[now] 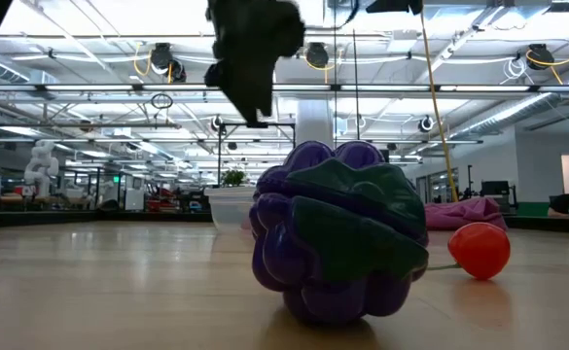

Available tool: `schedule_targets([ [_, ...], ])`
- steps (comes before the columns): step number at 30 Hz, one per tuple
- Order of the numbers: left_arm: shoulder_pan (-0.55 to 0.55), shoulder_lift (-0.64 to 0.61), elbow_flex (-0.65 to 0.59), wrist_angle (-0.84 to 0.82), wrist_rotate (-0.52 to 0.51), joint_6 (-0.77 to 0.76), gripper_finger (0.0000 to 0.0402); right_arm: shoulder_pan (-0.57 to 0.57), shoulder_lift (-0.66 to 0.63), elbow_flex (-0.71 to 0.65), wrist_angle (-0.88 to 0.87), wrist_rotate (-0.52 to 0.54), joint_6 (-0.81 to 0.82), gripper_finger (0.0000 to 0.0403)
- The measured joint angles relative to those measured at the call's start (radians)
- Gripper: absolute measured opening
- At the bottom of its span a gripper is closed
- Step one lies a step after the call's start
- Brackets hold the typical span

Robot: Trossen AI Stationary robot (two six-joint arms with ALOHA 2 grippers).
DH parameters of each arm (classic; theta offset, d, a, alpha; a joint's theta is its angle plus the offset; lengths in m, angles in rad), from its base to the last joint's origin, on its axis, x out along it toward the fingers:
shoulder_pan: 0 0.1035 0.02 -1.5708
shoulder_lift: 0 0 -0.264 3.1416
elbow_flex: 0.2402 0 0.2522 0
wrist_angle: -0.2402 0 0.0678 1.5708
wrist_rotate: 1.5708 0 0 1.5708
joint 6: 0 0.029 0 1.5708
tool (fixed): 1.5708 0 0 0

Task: Pick and placing Produce into tupperware
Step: Put the right strawberry into the transparent bin

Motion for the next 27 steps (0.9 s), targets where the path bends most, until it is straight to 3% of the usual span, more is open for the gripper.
schedule_targets([
  [7, -0.198, 0.017, -0.001, 0.058, -0.035, -0.068, 0.0198, 0.058, 0.0, 0.0, -0.092, -0.049, 0.02, 0.0304],
  [12, -0.27, 0.012, -0.002, -0.06, -0.139, -0.149, 0.0198, 0.189, 0.0, -0.001, -0.267, -0.109, 0.027, 0.0304],
  [20, -0.275, 0.002, -0.002, -0.292, -0.28, -0.217, 0.0198, 0.438, -0.011, -0.186, -0.216, -0.086, 0.14, 0.0304],
  [27, -0.229, -0.088, -0.054, -0.353, -0.339, -0.222, 0.0198, 0.526, -0.012, -0.378, -0.154, 0.037, 0.205, 0.0304],
])
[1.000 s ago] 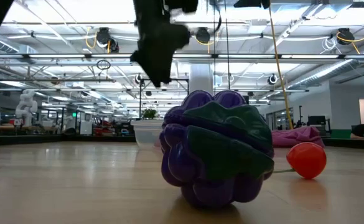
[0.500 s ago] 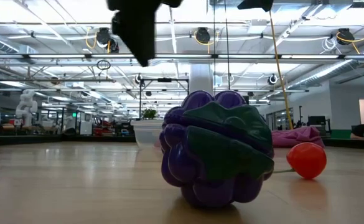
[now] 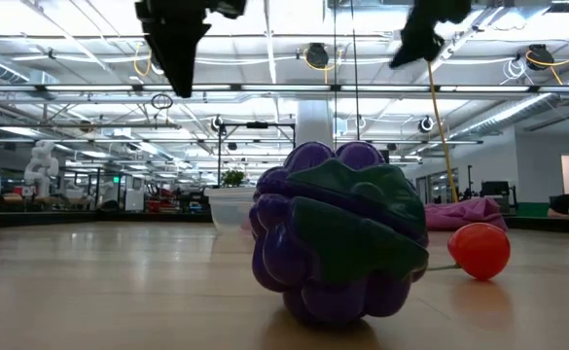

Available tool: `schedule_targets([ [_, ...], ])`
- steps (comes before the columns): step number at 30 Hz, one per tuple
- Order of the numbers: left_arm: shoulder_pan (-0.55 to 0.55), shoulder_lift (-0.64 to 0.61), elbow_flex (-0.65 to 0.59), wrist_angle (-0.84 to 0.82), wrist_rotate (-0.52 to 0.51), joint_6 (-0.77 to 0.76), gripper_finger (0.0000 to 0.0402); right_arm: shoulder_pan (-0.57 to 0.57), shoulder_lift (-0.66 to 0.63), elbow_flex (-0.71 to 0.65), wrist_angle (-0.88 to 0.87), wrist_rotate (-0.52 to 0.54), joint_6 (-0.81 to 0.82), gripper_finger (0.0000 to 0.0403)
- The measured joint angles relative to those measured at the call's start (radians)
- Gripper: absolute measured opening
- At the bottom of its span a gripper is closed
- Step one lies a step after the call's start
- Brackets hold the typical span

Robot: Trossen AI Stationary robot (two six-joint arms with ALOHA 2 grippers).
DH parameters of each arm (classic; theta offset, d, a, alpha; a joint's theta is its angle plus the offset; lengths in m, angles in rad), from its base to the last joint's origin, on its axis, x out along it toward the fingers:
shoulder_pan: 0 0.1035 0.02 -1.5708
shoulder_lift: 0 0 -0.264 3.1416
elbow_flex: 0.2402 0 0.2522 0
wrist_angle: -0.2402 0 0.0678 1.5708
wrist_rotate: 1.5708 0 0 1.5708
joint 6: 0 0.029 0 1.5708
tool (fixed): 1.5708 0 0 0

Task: Pick and placing Produce into tupperware
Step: Put the right strawberry into the transparent bin

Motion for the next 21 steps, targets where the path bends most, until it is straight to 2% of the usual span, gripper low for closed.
schedule_targets([
  [6, 0.029, -0.197, -0.179, 0.05, -0.007, -0.098, 0.0198, 0.019, -0.003, -0.159, 0.053, 0.046, 0.052, 0.0304],
  [12, 0.03, -0.347, -0.346, 0.131, -0.021, -0.179, 0.0198, 0.019, 0.017, -0.315, 0.287, 0.045, 0.033, 0.0304],
  [16, 0.035, -0.375, -0.407, 0.16, -0.009, -0.192, 0.0198, 0.019, 0.077, -0.359, 0.288, 0.044, 0.026, 0.0304],
  [21, 0.048, -0.377, -0.417, 0.17, 0.007, -0.171, 0.0198, 0.016, 0.182, -0.357, 0.287, 0.044, -0.001, 0.0304],
])
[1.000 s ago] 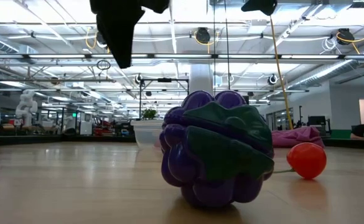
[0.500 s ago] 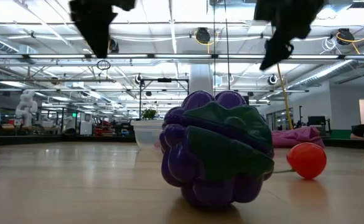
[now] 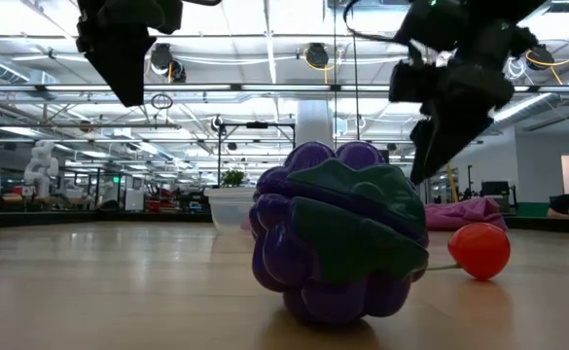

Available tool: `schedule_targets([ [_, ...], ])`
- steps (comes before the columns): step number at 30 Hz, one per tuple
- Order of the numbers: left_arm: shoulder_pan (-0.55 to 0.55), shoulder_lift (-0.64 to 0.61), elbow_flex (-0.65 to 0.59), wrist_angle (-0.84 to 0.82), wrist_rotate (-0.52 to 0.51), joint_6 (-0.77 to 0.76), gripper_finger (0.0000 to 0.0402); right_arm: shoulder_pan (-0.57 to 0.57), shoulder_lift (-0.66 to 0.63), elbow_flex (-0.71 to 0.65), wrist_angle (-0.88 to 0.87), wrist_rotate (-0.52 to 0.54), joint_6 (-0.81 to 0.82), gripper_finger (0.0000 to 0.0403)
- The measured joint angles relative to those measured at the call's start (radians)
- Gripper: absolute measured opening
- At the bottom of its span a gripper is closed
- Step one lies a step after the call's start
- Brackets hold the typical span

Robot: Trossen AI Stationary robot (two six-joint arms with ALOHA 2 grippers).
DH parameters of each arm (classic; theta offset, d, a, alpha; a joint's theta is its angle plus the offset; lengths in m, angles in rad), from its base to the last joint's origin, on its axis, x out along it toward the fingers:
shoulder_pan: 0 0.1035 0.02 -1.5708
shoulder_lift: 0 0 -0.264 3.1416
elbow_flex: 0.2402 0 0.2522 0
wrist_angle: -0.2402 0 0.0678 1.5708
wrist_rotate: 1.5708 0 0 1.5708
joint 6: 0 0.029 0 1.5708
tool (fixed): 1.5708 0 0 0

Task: Pick and placing Produce into tupperware
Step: Put the right strawberry into the transparent bin

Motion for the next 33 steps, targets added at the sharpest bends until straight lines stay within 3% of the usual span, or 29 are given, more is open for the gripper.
schedule_targets([
  [12, 0.026, 0.0, 0.0, 0.022, -0.001, 0.038, 0.0198, -0.001, 0.223, 0.137, -0.085, 0.057, -0.095, 0.0304],
  [33, 0.026, 0.0, 0.0, 0.051, 0.005, 0.062, 0.0198, 0.021, 0.226, 0.147, -0.078, 0.02, 0.002, 0.0304],
])
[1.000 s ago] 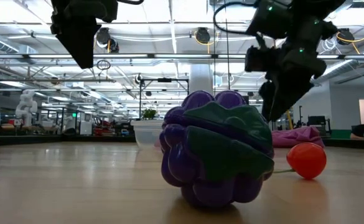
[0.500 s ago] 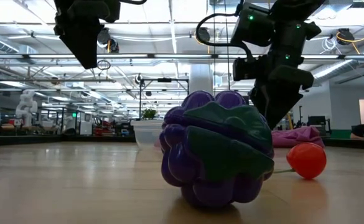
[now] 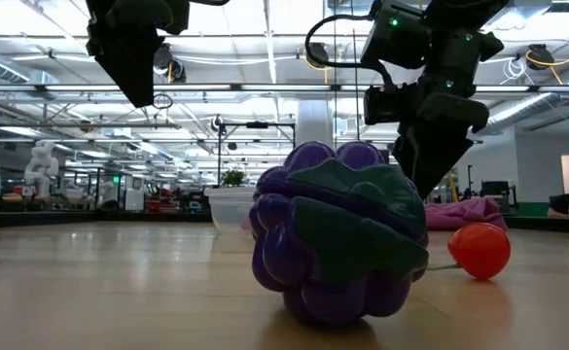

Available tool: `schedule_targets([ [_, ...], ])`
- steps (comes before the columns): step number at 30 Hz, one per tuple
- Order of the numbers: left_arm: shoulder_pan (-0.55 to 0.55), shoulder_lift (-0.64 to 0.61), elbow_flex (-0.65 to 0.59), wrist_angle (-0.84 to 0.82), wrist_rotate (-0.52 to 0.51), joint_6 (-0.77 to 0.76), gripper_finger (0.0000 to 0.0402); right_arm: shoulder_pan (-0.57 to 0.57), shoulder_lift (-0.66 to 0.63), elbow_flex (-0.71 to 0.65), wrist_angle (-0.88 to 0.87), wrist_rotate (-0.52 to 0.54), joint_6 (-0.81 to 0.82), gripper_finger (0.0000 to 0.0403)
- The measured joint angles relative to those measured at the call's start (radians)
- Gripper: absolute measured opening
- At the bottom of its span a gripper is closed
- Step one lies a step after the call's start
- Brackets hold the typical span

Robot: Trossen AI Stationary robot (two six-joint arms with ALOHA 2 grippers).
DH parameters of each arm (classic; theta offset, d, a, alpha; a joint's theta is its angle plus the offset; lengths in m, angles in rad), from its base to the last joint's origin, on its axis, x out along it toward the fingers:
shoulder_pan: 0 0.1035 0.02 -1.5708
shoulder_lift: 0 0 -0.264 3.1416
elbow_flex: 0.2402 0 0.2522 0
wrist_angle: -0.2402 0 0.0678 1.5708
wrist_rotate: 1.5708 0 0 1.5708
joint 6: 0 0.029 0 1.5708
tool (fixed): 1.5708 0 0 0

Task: Pick and placing Produce into tupperware
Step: Put the right strawberry into the transparent bin

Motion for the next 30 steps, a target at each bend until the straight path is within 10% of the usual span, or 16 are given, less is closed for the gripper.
schedule_targets([
  [30, 0.0, 0.0, 0.0, 0.018, 0.0, 0.001, 0.0198, 0.003, 0.0, 0.0, 0.028, -0.027, 0.079, 0.0304],
])
